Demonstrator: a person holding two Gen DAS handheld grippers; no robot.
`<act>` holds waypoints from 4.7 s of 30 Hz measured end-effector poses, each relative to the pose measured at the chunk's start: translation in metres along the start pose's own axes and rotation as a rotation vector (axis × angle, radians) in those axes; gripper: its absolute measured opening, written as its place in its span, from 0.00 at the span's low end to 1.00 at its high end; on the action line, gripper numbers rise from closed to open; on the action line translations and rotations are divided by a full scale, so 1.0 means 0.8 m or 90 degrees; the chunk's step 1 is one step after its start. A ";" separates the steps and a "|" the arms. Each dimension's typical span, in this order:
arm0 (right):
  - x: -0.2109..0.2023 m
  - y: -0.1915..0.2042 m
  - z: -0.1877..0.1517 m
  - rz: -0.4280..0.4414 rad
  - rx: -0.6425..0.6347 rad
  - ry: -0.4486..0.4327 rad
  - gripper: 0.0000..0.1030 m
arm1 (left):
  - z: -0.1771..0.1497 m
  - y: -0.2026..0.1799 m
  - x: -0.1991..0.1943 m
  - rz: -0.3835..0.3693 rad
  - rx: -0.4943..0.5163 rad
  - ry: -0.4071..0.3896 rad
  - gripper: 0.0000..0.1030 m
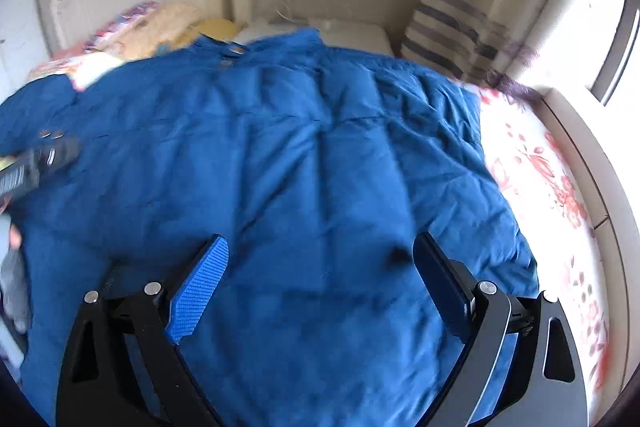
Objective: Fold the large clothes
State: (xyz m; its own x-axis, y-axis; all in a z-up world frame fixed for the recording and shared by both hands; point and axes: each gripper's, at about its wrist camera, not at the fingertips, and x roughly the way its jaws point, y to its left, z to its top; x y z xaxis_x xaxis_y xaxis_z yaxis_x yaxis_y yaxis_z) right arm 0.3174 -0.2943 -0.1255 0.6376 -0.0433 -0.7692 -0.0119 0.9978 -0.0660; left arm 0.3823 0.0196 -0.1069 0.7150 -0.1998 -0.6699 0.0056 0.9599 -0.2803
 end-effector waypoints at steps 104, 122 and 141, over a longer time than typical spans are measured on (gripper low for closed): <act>-0.011 -0.129 0.023 0.228 0.304 -0.119 0.28 | -0.038 0.080 -0.025 0.088 -0.047 0.074 0.90; 0.001 -0.123 0.018 0.304 0.353 -0.129 0.20 | -0.039 0.081 -0.026 0.084 -0.053 0.071 0.90; -0.086 -0.121 -0.009 0.079 0.312 -0.192 0.54 | -0.038 0.075 -0.027 0.096 -0.038 0.068 0.90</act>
State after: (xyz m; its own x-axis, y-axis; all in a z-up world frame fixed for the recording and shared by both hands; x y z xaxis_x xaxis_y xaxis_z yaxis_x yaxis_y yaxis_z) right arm 0.2691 -0.3880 -0.0709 0.8460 0.0206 -0.5328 0.2110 0.9048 0.3699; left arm 0.3459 0.0757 -0.1306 0.6266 -0.0777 -0.7755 -0.1396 0.9677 -0.2097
